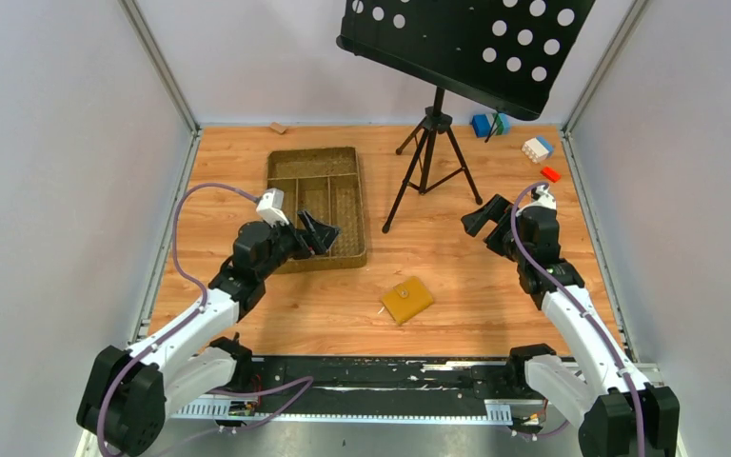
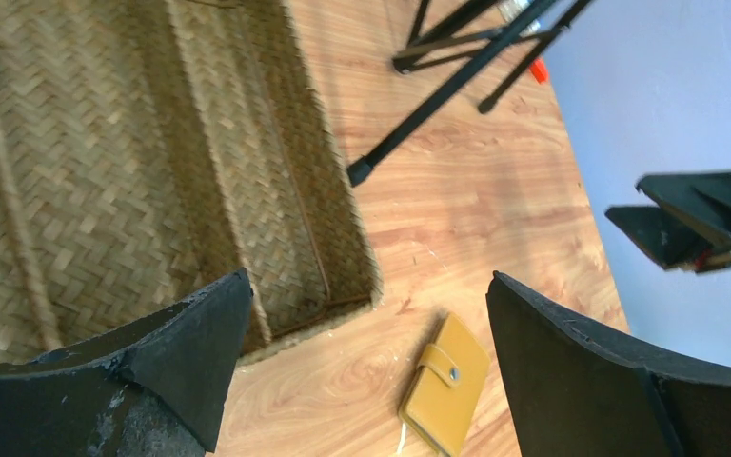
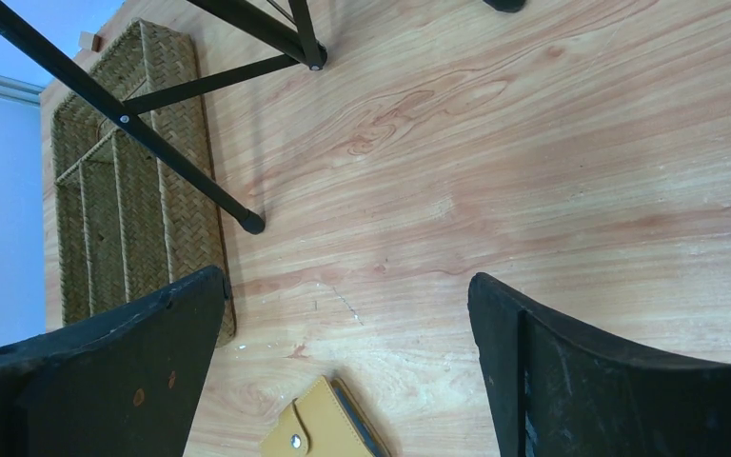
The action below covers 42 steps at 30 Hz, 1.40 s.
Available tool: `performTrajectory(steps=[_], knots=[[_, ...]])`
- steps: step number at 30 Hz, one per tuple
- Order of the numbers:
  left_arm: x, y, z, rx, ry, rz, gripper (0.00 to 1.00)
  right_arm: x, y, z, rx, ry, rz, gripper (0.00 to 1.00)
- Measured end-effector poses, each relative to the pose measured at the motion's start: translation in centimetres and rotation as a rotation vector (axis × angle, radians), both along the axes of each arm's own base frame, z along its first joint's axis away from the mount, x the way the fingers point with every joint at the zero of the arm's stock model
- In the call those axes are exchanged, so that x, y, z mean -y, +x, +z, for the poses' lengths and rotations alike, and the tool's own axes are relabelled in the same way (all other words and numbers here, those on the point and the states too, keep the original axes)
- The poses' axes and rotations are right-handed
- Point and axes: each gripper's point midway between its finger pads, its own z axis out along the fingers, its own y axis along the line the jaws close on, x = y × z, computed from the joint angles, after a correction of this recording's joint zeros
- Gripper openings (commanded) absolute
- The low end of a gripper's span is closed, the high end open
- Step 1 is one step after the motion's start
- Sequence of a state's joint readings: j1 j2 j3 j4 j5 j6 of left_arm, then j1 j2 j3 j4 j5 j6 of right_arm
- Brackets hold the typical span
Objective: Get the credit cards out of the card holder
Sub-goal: Open the card holder at the center of the board.
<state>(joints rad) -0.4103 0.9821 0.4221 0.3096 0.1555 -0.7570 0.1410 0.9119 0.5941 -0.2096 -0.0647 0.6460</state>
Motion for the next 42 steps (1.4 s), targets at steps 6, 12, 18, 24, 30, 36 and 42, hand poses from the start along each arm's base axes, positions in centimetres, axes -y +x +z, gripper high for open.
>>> performTrajectory(steps=[6,12,18,24,30,36,42], knots=[[2.4,-1.0,2.1,0.073,0.047,-0.098,1.0,-0.5,-0.1,-0.1,-0.007,0.005,0.03,1.0],[7.3,-1.7,1.5,0.083,0.157,-0.275,0.95,-1.9,-0.1,-1.2,-0.047,0.017,0.123,1.0],[13.9,-4.9,0.2,0.112,0.359,-0.523,0.88,-2.5,0.0,-2.0,-0.078,0.022,0.163,1.0],[16.8,-7.6,-1.9,0.113,0.534,-0.701,0.81,-2.4,0.0,-2.0,-0.075,0.016,0.158,1.0],[17.2,-9.7,-5.5,0.05,0.708,-0.813,0.79,-2.1,0.1,-1.3,-0.05,0.009,0.146,1.0],[17.0,-11.0,-9.4,-0.017,0.849,-0.876,0.76,-2.1,0.1,-1.0,-0.04,0.009,0.145,0.99],[16.9,-10.7,-11.6,-0.059,0.906,-0.878,0.75,-2.1,0.1,-1.0,-0.039,0.01,0.145,0.99]])
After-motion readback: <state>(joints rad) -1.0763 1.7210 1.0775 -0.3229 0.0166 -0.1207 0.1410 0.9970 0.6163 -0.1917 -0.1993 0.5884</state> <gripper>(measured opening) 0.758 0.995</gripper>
